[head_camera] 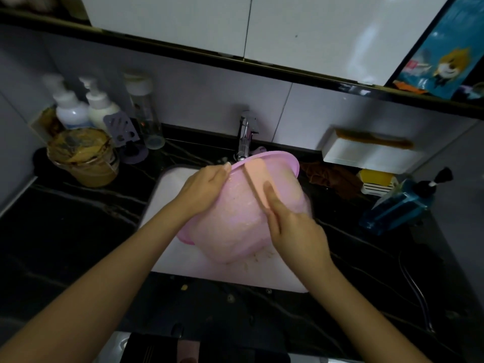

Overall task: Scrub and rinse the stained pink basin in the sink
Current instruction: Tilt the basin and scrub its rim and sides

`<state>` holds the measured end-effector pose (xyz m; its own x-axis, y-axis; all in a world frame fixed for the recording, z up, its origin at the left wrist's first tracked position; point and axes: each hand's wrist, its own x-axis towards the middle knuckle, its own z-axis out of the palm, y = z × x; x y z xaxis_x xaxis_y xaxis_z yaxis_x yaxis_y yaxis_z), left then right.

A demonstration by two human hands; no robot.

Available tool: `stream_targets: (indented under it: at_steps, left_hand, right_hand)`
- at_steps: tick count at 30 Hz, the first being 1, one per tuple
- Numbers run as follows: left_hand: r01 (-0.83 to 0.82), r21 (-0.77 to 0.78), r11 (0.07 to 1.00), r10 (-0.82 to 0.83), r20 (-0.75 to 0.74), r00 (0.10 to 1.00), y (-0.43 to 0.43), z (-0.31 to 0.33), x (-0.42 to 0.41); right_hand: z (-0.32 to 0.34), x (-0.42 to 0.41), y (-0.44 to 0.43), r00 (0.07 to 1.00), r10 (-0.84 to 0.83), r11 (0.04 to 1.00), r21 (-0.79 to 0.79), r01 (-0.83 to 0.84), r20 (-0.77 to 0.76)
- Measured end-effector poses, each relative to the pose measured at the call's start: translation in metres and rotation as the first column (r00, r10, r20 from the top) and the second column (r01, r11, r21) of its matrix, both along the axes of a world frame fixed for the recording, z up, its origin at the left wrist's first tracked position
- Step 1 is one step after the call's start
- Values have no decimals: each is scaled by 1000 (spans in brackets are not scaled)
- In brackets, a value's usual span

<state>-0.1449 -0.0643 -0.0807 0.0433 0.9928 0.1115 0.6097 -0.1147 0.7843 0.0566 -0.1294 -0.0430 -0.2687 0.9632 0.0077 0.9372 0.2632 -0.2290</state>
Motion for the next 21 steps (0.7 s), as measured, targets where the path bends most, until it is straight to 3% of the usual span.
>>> stream_targets:
  at_steps: [5, 8, 10, 12, 15, 21]
  left_hand:
    - [-73, 257, 964, 130, -213, 968, -25, -21, -15]
    - [-180, 238, 954, 220, -152, 964, -51, -48, -20]
    - [-234, 161, 959, 233, 24, 972, -58, -57, -22]
    - [-237, 205, 949, 224, 86, 971, -54, -55, -23]
    - [-234, 317, 919, 224, 67, 972, -40, -42, -26]
    - [-185, 330, 926, 218, -64, 974, -9, -16, -56]
  right_hand:
    - [-8, 33, 40, 973, -172, 985, -22, 171, -156]
    - [-12, 47, 49, 971, -183, 982, -72, 174, -157]
    - [-10, 58, 50, 980, -131, 987, -110, 115, -148]
    - [-2, 67, 50, 998, -30, 994, -110, 25, -46]
    - [14, 72, 47, 993, 111, 992, -69, -108, 28]
    - [31, 76, 75, 953, 303, 953, 8, -303, -20]
